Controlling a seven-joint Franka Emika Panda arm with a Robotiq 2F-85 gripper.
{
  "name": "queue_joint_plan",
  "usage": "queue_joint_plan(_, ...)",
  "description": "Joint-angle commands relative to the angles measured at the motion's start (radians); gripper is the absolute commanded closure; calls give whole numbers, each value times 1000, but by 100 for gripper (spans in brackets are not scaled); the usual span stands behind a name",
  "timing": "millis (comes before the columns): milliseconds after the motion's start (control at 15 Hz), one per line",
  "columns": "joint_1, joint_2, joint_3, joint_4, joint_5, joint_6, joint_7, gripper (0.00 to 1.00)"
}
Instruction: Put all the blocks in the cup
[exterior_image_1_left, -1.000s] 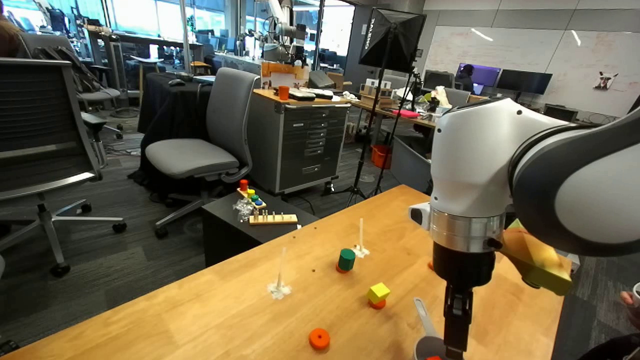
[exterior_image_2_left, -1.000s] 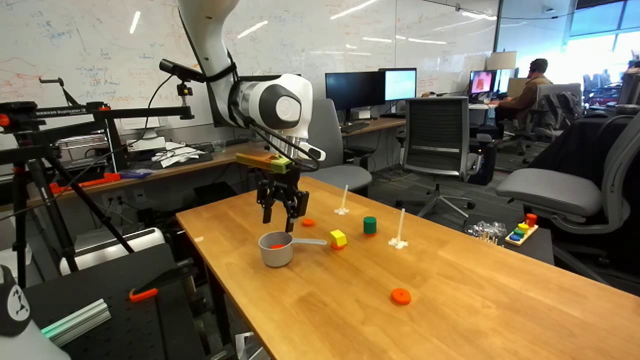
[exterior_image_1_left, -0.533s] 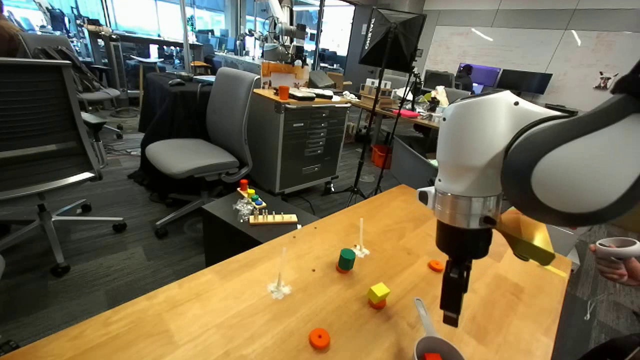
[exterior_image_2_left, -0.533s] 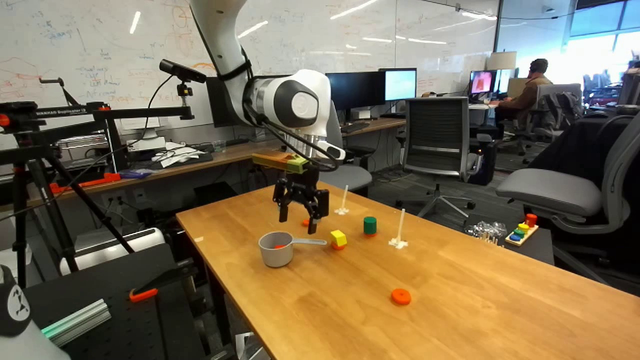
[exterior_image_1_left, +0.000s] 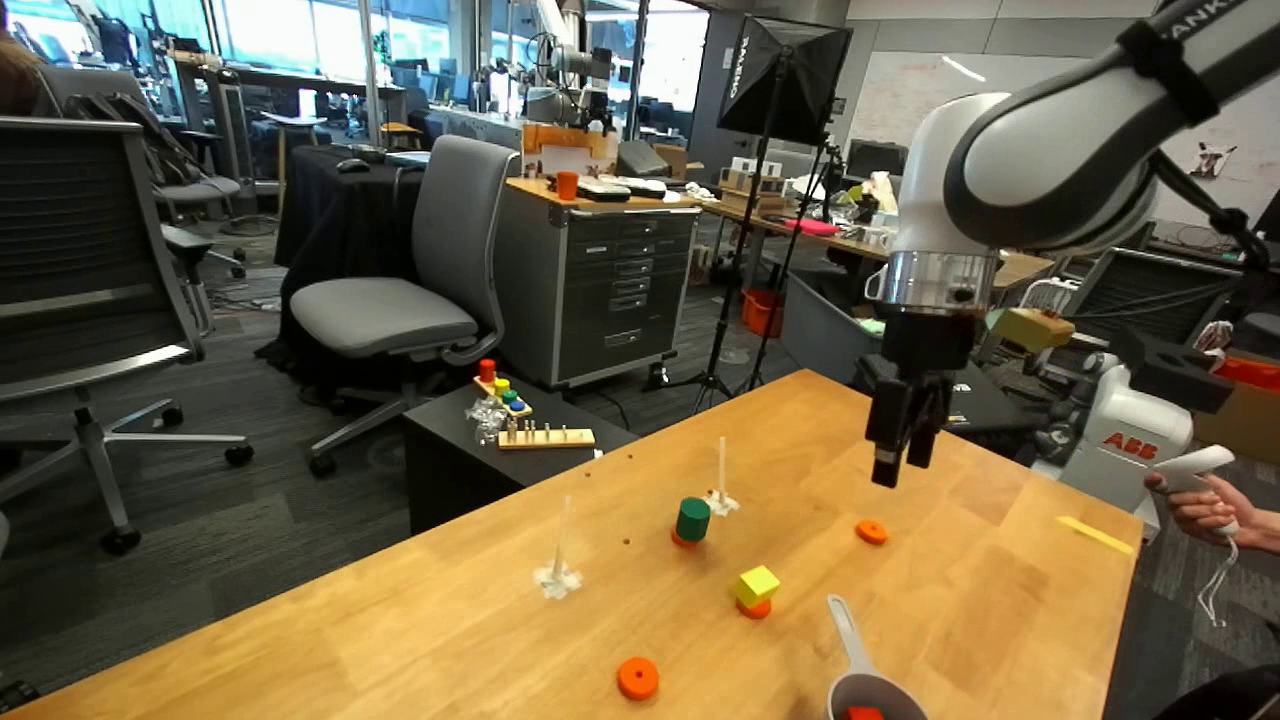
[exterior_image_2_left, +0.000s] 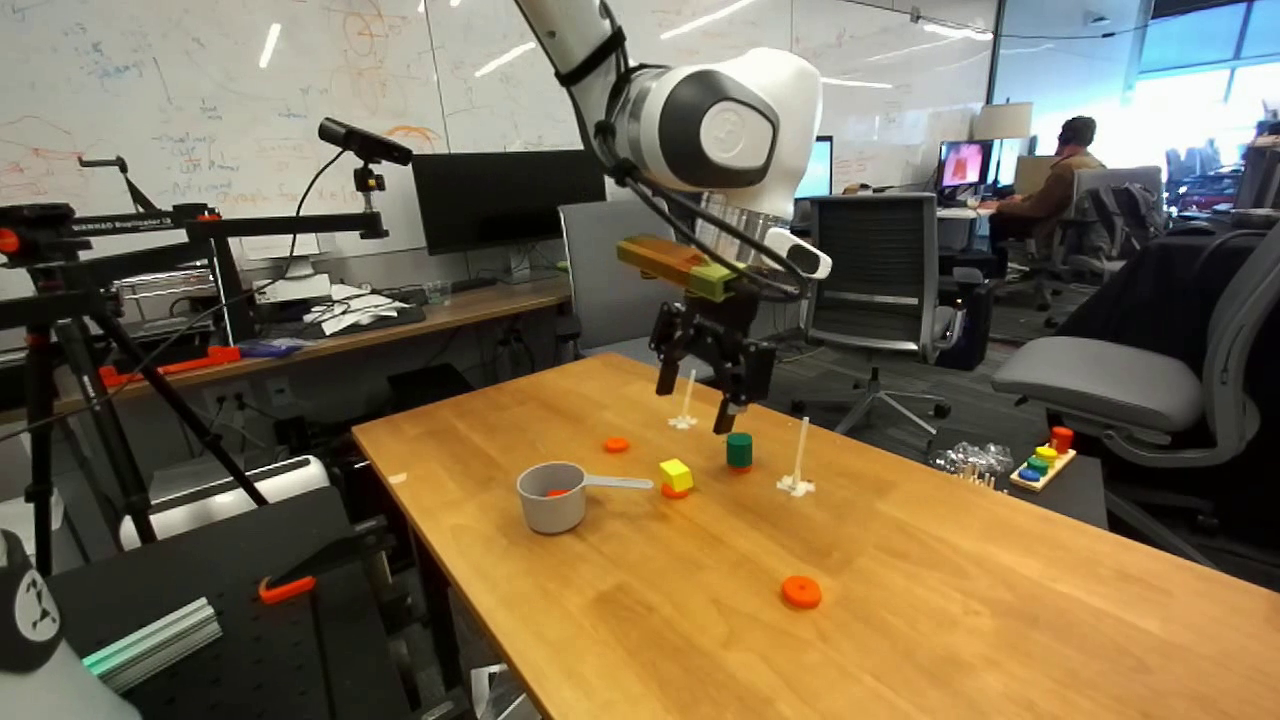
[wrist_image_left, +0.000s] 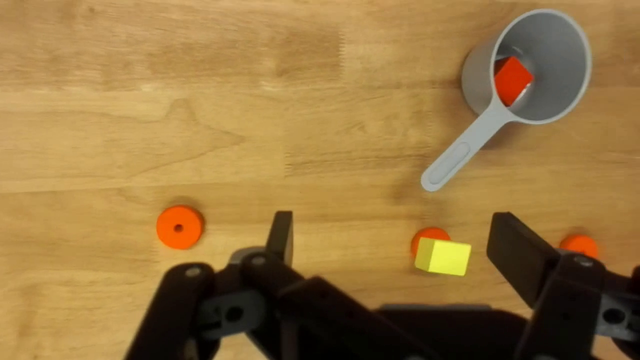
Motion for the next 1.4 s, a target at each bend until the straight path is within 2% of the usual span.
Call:
queue_joint_plan(0,-47,18,28,121,82,-240,-118,0)
queue_joint_plan(67,-21,1,4,55,50,-133,-72,0)
queue_joint_plan(533,-21,10,2,61,52,-146,-77,0)
queue_joint_plan(667,-15,52,9,88,80,-118,-43,0)
queue_joint_plan(1000,69,197,39,167,93,9,117,0)
queue_joint_plan(1200,125,275,48,230,76,22,195,0)
queue_joint_plan(1333,169,304,28,263,40,19,250,0)
